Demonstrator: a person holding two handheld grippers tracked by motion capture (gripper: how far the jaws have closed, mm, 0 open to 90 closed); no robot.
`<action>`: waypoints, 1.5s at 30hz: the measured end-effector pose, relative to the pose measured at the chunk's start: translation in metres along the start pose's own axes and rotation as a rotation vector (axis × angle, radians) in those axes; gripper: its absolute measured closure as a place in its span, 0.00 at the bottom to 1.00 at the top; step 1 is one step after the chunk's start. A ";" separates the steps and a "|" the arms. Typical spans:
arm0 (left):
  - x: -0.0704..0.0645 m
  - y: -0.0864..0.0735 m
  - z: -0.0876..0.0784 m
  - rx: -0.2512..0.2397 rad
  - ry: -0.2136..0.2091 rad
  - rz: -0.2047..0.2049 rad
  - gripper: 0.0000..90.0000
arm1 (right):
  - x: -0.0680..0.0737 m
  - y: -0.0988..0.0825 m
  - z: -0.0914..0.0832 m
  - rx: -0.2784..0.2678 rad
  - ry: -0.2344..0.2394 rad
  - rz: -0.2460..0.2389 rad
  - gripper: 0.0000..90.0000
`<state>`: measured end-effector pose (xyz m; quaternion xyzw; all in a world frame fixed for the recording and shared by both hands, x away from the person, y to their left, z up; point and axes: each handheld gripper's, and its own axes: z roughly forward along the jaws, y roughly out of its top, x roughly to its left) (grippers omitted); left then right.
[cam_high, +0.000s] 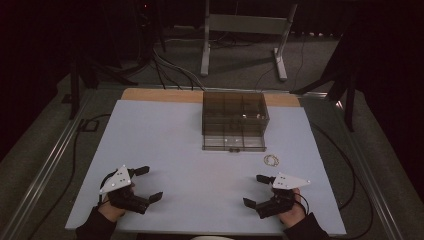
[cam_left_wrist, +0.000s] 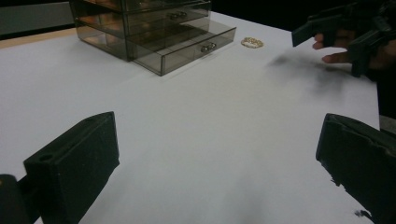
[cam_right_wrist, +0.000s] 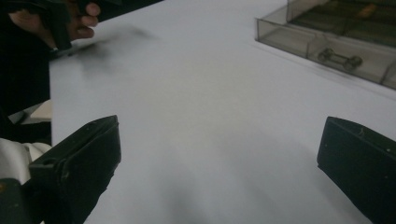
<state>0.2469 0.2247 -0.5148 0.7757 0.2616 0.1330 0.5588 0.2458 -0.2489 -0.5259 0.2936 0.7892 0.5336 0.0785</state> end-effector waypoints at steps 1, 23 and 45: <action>0.000 0.000 -0.001 -0.003 -0.002 0.001 0.00 | 0.002 0.002 0.000 -0.008 0.008 -0.008 0.00; 0.001 0.000 -0.002 -0.026 -0.016 -0.009 0.00 | 0.010 0.053 -0.017 -0.121 -0.064 -0.052 0.00; -0.001 0.001 -0.002 -0.030 -0.029 -0.003 0.00 | -0.043 0.062 -0.033 -0.144 -0.207 0.035 0.00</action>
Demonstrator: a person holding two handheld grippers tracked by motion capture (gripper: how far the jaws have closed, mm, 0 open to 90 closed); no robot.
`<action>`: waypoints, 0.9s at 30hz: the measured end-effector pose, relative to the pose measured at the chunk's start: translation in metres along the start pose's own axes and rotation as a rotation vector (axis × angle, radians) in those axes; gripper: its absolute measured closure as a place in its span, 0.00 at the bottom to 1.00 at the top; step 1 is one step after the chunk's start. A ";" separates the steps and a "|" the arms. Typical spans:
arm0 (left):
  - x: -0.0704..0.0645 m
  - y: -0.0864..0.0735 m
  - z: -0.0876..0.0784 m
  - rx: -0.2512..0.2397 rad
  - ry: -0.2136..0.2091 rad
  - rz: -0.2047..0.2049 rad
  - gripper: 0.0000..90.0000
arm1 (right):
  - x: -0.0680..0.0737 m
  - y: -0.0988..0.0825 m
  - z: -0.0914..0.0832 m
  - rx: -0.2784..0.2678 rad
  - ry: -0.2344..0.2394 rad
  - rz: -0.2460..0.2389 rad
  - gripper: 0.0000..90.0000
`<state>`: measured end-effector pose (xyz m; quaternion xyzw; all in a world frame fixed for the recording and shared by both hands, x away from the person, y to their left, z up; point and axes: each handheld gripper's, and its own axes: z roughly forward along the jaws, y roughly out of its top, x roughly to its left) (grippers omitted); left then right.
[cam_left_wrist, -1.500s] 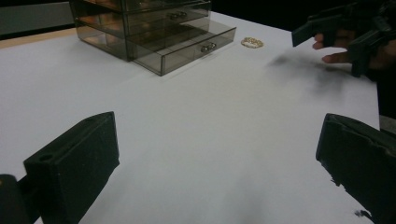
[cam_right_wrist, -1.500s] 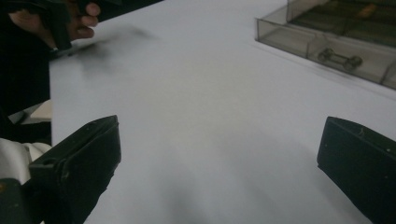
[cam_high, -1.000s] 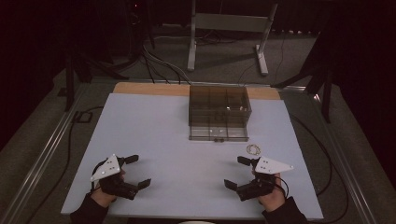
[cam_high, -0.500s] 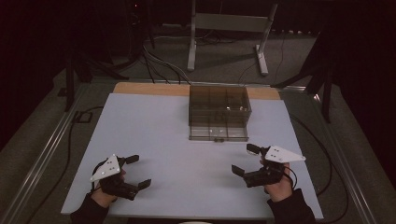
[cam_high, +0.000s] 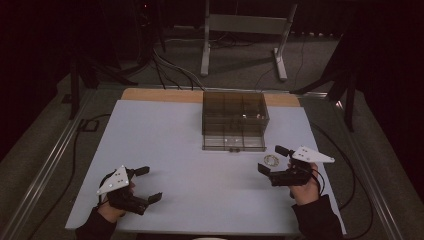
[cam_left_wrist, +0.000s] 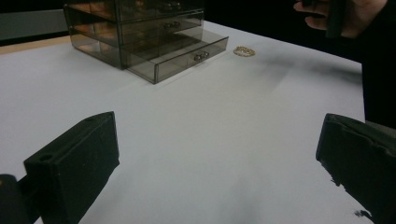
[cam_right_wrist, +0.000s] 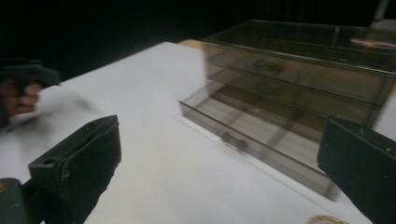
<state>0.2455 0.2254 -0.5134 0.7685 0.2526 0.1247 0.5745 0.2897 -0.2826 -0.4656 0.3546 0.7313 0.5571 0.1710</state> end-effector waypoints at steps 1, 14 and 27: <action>0.000 0.000 0.000 0.001 0.000 0.001 0.00 | -0.003 -0.001 0.000 0.001 -0.006 0.005 0.00; 0.000 0.000 0.000 0.004 0.011 -0.002 0.00 | -0.036 -0.014 0.005 0.056 -0.094 0.049 0.00; 0.000 0.000 -0.001 -0.003 0.012 -0.008 0.00 | -0.059 -0.027 0.008 0.121 -0.170 0.131 0.08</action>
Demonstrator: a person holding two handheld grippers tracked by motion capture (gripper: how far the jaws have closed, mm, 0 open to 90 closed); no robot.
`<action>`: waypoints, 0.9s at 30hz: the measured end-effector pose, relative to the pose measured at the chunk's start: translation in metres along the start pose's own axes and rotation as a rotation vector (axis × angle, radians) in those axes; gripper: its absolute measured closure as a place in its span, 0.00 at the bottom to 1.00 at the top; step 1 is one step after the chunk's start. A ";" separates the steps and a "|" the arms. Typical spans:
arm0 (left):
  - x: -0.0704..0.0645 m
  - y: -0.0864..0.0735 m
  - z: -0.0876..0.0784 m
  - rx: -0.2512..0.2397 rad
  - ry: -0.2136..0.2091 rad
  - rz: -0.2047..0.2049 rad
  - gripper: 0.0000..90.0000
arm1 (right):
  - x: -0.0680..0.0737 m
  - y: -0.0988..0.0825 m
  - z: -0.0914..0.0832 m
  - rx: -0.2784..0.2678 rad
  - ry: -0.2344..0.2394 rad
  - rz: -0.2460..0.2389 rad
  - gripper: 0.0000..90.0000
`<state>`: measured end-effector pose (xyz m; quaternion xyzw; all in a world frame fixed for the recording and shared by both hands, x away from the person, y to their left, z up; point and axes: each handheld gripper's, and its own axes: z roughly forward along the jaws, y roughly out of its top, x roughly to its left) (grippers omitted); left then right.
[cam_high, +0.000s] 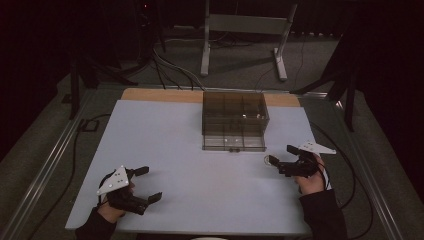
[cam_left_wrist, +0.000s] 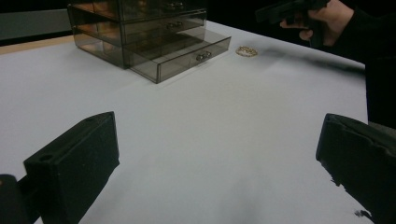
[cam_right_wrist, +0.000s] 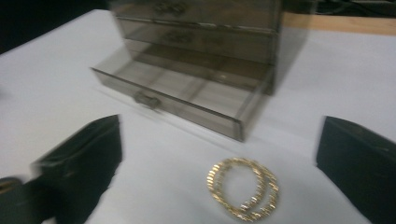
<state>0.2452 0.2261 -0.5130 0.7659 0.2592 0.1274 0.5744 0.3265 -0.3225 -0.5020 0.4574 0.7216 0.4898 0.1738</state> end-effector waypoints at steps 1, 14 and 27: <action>0.000 0.000 0.000 0.000 0.001 0.001 0.00 | -0.002 -0.001 0.001 0.004 -0.005 0.013 0.09; 0.001 -0.001 -0.002 -0.003 0.002 -0.007 0.00 | -0.010 -0.009 0.004 0.130 -0.145 -0.005 0.55; 0.001 -0.001 -0.002 -0.002 0.002 -0.008 0.00 | -0.006 -0.017 0.022 0.256 -0.252 -0.053 0.77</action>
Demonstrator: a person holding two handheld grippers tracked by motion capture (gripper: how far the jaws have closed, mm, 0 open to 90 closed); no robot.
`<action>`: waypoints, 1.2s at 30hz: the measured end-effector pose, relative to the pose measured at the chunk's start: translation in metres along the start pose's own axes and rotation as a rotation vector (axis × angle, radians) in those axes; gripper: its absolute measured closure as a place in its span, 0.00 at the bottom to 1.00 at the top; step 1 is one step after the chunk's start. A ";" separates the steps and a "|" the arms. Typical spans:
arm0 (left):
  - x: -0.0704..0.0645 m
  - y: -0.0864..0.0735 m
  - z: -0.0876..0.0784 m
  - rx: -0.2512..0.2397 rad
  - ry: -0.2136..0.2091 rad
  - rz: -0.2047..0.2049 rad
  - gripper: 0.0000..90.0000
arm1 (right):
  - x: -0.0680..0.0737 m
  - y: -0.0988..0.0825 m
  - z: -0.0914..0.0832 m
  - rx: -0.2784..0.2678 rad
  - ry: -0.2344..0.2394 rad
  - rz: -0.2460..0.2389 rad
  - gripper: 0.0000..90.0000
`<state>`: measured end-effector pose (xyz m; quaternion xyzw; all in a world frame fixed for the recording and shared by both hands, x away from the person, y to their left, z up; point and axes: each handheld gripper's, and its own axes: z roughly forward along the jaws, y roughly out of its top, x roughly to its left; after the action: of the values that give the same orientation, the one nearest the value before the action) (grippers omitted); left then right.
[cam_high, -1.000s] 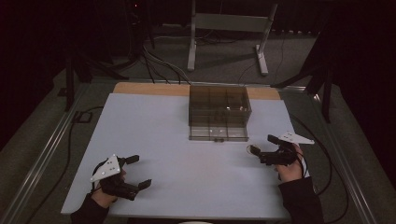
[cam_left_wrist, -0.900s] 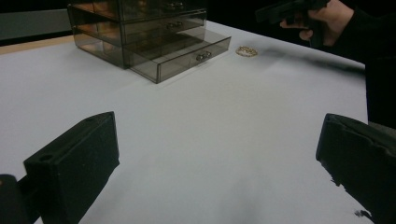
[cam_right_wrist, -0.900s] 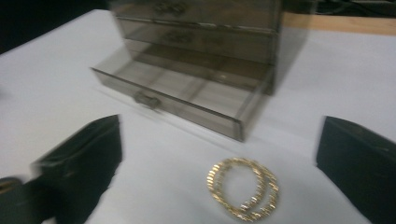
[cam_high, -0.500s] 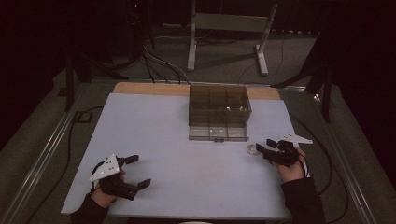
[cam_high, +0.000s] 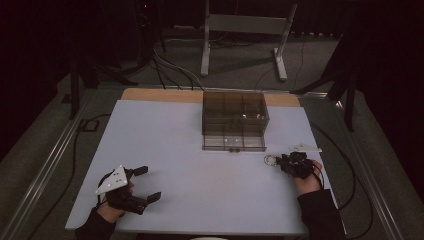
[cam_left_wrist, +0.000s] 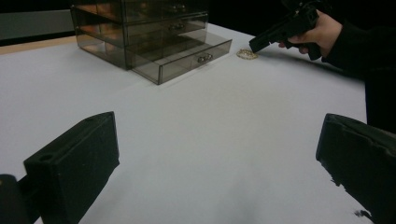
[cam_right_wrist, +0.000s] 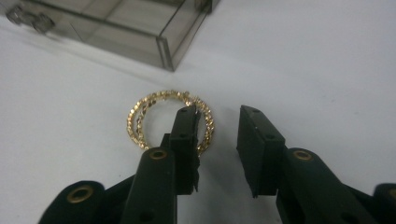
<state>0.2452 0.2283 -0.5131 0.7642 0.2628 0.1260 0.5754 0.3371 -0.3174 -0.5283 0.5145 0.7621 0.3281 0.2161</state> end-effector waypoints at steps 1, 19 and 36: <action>0.000 0.000 0.000 -0.001 0.001 0.000 0.00 | 0.001 0.000 0.001 0.003 -0.001 -0.002 0.79; 0.000 0.000 0.000 0.004 0.005 0.004 0.00 | 0.009 0.008 0.006 0.032 -0.059 0.035 0.96; -0.001 -0.001 -0.001 0.001 0.012 -0.006 0.00 | 0.019 0.020 -0.013 -0.009 -0.032 0.024 0.96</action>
<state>0.2437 0.2287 -0.5136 0.7629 0.2687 0.1287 0.5738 0.3342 -0.2981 -0.5042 0.5277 0.7510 0.3257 0.2267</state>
